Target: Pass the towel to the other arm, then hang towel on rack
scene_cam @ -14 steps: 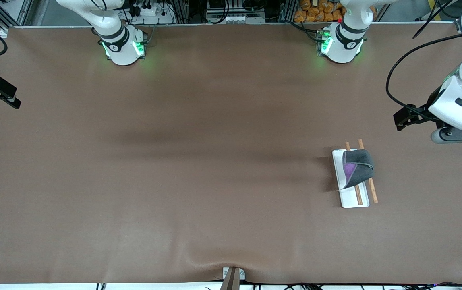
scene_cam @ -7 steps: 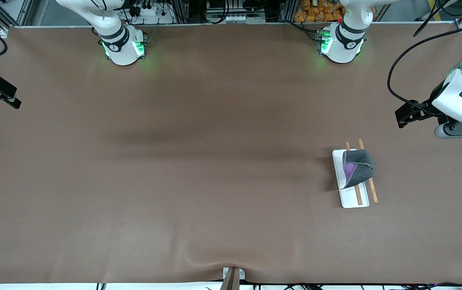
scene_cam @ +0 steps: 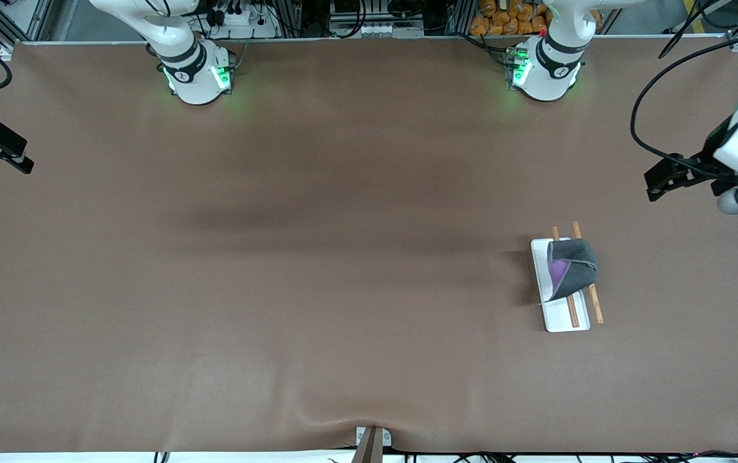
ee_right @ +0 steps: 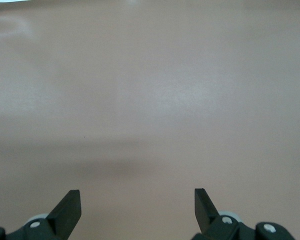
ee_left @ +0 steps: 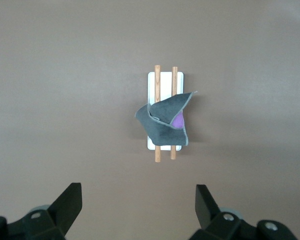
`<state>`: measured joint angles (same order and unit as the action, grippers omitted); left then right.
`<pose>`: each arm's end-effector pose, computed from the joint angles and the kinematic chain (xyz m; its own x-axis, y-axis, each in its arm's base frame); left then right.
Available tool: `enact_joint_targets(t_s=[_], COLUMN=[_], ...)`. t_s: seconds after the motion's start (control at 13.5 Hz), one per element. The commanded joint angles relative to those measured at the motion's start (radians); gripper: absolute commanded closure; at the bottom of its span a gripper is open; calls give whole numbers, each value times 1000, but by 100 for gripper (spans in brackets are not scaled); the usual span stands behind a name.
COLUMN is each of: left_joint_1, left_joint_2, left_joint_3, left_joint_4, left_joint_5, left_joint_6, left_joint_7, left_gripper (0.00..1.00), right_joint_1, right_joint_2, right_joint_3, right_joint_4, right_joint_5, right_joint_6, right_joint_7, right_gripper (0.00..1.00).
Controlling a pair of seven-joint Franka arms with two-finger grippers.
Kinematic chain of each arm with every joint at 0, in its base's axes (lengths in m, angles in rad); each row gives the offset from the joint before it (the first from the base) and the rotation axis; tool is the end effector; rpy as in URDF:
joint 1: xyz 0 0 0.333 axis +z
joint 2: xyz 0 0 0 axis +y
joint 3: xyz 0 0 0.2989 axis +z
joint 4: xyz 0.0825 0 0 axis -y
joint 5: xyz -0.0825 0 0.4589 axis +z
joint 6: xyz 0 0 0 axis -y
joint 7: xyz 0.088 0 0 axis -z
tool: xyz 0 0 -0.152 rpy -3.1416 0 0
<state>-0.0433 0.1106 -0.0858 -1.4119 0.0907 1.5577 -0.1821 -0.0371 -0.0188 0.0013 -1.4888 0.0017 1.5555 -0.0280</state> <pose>0.6591 -0.0689 0.5775 0.9973 0.0546 0.0497 0.0581 -0.9956 -0.0732 0.6254 -0.0221 0.6177 0.9963 -0.0076 0.0854 -0.0077 -1.0000 0.0007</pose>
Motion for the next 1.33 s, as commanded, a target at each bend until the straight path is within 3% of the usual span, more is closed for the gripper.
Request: enact_joint_targets(t_s=[0.0,0.89,1.11,1.26], left_joint_1=[-63,-63,-3,0], left_joint_2=[-109,-132,-132,-132], left_joint_3=[110,106,31,28], left_joint_4=[-171,-168,-157,-157], left_joint_5=[-46,-85,-83,-83], left_joint_6=[100,-22,-22,-22], left_joint_7=[50,52,46,47], left_gripper=[0,0,0,0], right_joint_1=[0,0,0,0], right_joint_2=[-1,-1,-1,-1], right_joint_3=[2,2,2,2], right_joint_4=[4,4,4,4], right_joint_5=[-5,-5,-6,-6], right_joint_6=[-6,-6,-5,-6], right_joint_7=[-7,-7,-7,-7], right_gripper=[0,0,0,0])
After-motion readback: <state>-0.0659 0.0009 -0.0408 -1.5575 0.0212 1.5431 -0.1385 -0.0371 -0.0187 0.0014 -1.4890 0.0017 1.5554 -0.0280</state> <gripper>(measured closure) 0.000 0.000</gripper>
